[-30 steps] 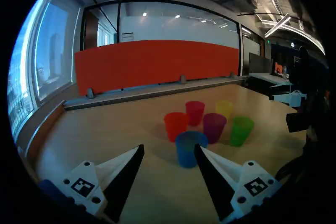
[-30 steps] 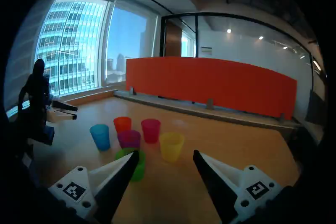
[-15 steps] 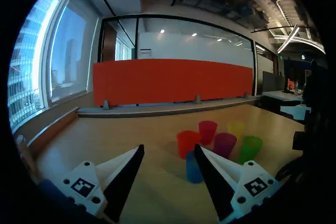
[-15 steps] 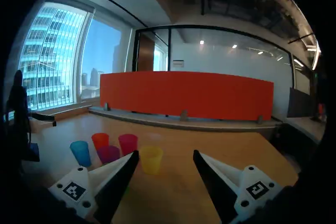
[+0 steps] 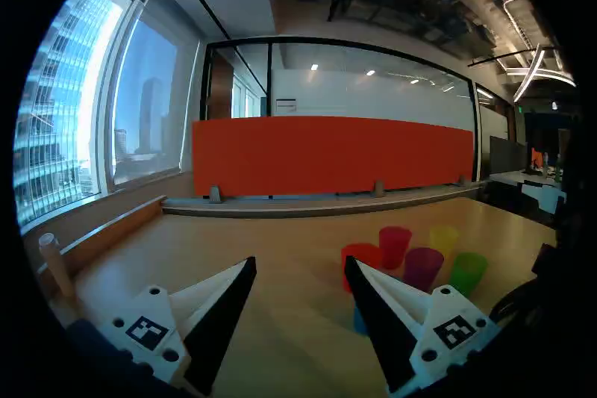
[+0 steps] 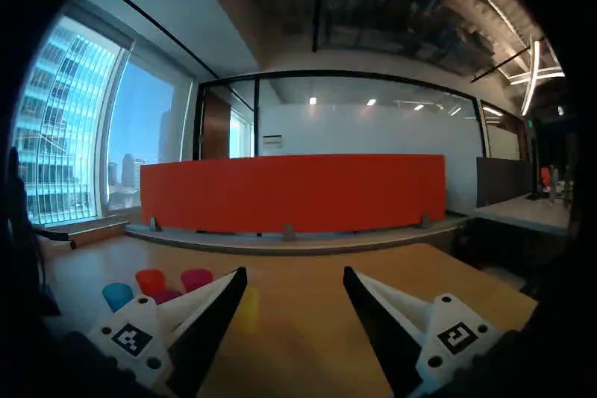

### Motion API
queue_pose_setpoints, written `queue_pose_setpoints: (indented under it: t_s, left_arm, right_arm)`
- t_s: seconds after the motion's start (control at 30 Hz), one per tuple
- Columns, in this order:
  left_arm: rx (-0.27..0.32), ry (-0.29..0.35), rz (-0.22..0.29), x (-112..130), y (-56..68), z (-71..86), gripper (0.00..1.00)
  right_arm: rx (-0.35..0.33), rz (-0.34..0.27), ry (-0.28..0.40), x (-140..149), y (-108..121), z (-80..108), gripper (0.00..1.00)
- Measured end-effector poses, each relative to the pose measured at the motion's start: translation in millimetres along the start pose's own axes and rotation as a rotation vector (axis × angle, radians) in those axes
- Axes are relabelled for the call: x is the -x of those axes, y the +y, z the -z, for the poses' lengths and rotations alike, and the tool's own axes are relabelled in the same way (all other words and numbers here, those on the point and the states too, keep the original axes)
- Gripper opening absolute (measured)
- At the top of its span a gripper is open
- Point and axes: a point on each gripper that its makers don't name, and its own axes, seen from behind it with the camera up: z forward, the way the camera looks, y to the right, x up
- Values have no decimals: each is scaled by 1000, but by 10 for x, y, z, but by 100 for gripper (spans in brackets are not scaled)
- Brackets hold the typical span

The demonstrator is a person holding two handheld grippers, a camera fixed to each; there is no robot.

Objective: Pour water

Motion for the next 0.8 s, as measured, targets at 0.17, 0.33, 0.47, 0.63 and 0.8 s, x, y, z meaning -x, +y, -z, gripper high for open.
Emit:
queue_pose_setpoints:
  t_s: [0.17, 0.33, 0.47, 0.63, 0.8]
  left_arm:
    - [-29, 32, -32, -84, -42, -1, 88]
    - [-65, 59, -49, -140, -107, 6, 88]
    - [-79, 77, -44, -138, -127, 3, 88]
    - [-76, 98, -20, -109, -164, -5, 88]
    - [-80, 100, 8, -13, -268, -29, 88]
  right_arm:
    - [30, 5, 3, -20, 73, 27, 100]
    - [43, 24, -10, 20, 83, 41, 100]
    - [53, 47, -22, 30, 82, 38, 100]
    - [56, 75, -28, 26, 39, 42, 100]
    - [58, 87, -39, 41, 2, 41, 100]
